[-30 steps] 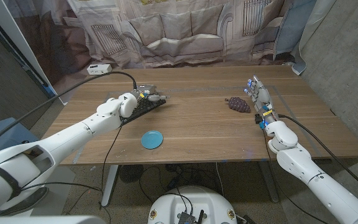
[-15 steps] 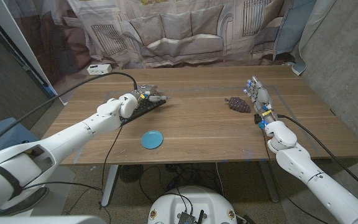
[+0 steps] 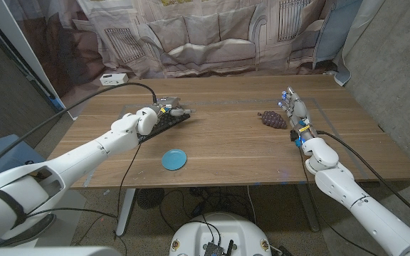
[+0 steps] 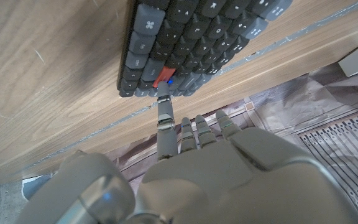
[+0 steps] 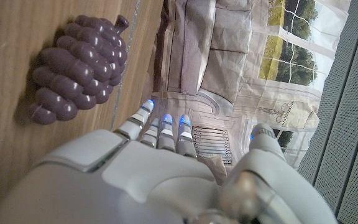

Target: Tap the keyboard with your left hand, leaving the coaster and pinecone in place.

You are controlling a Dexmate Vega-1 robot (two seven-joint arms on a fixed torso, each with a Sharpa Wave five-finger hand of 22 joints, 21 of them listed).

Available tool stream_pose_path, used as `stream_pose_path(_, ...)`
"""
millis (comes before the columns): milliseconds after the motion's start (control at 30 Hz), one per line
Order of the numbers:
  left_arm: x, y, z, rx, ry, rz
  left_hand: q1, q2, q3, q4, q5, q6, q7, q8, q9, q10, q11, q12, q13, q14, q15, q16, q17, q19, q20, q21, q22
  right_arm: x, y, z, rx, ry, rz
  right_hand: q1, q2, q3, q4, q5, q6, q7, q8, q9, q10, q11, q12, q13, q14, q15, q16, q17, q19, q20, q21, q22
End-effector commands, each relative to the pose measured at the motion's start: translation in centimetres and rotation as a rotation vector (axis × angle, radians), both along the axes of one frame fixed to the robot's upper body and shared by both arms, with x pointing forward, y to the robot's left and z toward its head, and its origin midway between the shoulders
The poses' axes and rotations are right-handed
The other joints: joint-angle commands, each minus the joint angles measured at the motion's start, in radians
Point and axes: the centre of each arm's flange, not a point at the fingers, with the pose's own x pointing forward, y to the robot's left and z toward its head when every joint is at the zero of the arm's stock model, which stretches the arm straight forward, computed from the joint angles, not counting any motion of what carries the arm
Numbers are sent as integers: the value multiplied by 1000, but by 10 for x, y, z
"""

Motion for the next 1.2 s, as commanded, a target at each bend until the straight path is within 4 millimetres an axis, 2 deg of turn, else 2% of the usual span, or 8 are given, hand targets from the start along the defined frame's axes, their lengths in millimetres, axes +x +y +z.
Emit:
stream_pose_path(33, 0, 4, -3, -11, 6, 3, 5, 9, -6, 0, 10, 8, -4, 7, 5, 2, 1, 6, 2, 1, -4, 8, 3, -3, 3, 7, 3, 3, 3, 3, -12, 0, 3, 1, 7, -5, 0, 7, 6, 0, 3, 4, 8, 1, -3, 1, 6, 1, -2, -1, 4, 1, -2, 2)
stream_pose_path(1200, -9, 5, 22, 15, -67, 12, 14, 15, -9, -4, 11, 21, -5, 6, 5, 19, 7, 13, 2, 5, -5, 10, 3, -2, 4, 9, 3, 5, 5, 7, -21, 2, 6, 2, 10, -7, -1, 7, 6, 1, 2, 4, 13, 1, -3, 2, 8, 1, -2, -1, 8, -5, -1, 2)
